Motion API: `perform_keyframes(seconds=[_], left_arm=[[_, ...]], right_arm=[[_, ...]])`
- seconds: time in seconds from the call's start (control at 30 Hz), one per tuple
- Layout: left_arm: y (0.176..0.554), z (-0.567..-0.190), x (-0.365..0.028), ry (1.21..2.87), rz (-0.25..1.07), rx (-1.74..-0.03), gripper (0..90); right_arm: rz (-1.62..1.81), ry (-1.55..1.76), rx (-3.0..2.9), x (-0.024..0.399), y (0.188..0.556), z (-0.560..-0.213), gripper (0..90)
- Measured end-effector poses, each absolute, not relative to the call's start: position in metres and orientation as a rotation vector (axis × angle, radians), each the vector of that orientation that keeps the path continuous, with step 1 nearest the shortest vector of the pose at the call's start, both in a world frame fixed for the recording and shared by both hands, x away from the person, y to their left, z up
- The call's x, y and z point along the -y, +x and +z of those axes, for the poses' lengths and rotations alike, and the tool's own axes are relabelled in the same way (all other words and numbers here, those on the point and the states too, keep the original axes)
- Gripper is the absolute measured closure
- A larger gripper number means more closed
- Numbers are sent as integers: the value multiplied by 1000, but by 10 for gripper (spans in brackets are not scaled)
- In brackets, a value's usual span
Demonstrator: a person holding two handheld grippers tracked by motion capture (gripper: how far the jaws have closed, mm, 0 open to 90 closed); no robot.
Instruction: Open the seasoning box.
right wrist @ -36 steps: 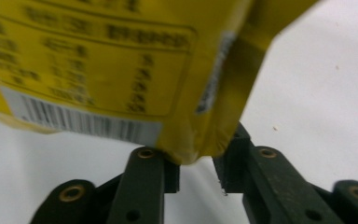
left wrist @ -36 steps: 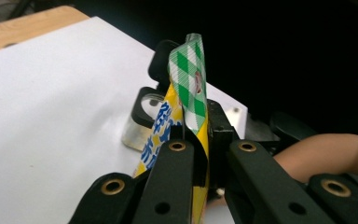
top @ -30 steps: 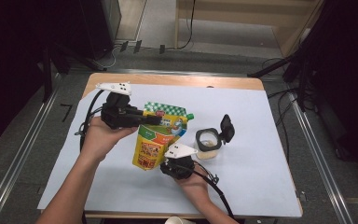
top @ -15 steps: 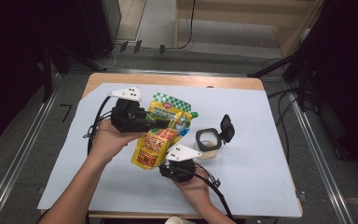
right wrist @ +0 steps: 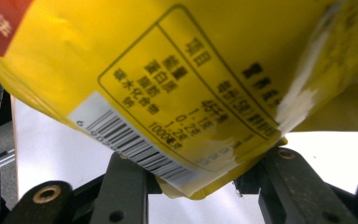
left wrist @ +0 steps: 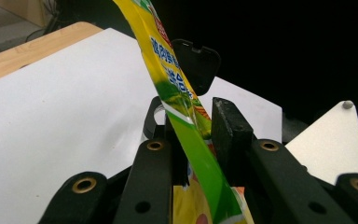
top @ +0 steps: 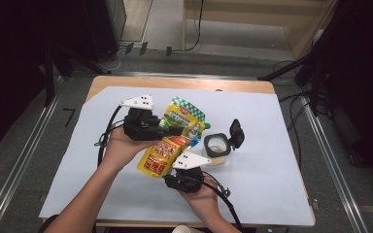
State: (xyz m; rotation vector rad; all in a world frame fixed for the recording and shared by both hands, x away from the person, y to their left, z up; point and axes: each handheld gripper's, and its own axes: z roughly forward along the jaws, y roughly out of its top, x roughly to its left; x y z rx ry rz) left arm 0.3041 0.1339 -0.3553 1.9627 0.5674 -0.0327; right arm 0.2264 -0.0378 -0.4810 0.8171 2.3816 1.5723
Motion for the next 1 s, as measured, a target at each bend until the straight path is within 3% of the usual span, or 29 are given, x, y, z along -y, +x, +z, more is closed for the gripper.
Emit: perform_keyframes(seconds=[1.0], left_arm=[[315,-367,-96,2062,-136,-659,732]], right_arm=[[1463,754,-2411,29,213,-479,605]])
